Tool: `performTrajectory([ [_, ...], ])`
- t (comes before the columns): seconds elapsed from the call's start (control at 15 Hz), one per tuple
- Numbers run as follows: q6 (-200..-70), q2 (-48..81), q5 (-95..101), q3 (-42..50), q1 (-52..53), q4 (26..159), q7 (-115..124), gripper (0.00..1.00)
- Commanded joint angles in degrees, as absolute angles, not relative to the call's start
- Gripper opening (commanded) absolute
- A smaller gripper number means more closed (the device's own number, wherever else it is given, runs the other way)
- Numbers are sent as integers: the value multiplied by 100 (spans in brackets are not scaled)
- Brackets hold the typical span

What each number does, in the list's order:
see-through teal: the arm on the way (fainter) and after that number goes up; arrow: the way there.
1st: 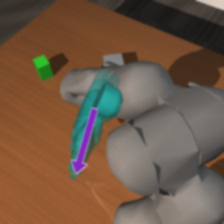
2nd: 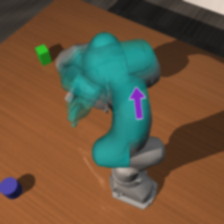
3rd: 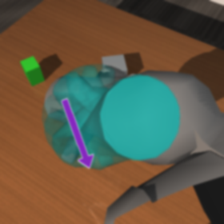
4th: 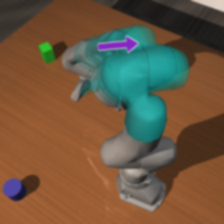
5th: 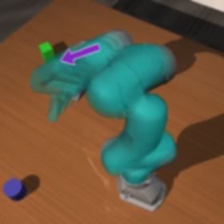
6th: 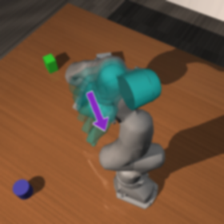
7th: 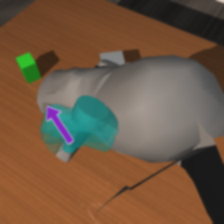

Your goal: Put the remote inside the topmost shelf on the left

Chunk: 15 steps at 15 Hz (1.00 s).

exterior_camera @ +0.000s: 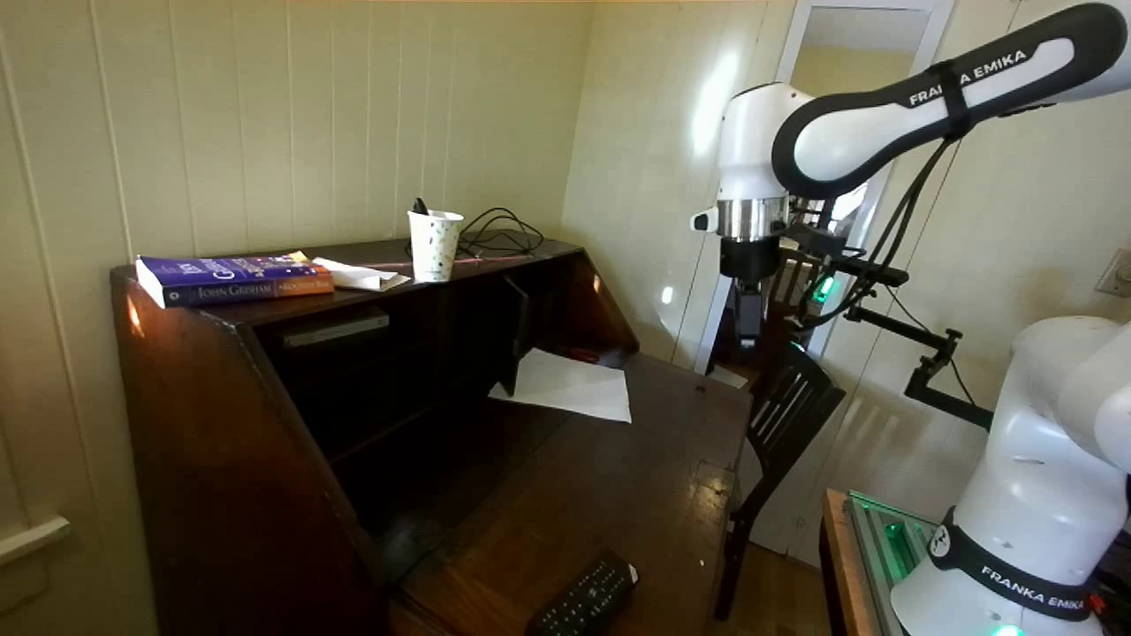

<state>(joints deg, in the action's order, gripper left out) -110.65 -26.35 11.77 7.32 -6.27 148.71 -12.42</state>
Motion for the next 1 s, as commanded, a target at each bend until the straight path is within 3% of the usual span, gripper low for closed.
performTrajectory([
  [0.0, -11484, -2255, 1388, 446, -251, 15236, -1493, 100],
  [0.33, -11652, -1550, 1418, 95, 250, 15202, -2029, 100],
  [0.93, -12042, -1506, 1990, -217, 432, 15538, -2136, 100],
])
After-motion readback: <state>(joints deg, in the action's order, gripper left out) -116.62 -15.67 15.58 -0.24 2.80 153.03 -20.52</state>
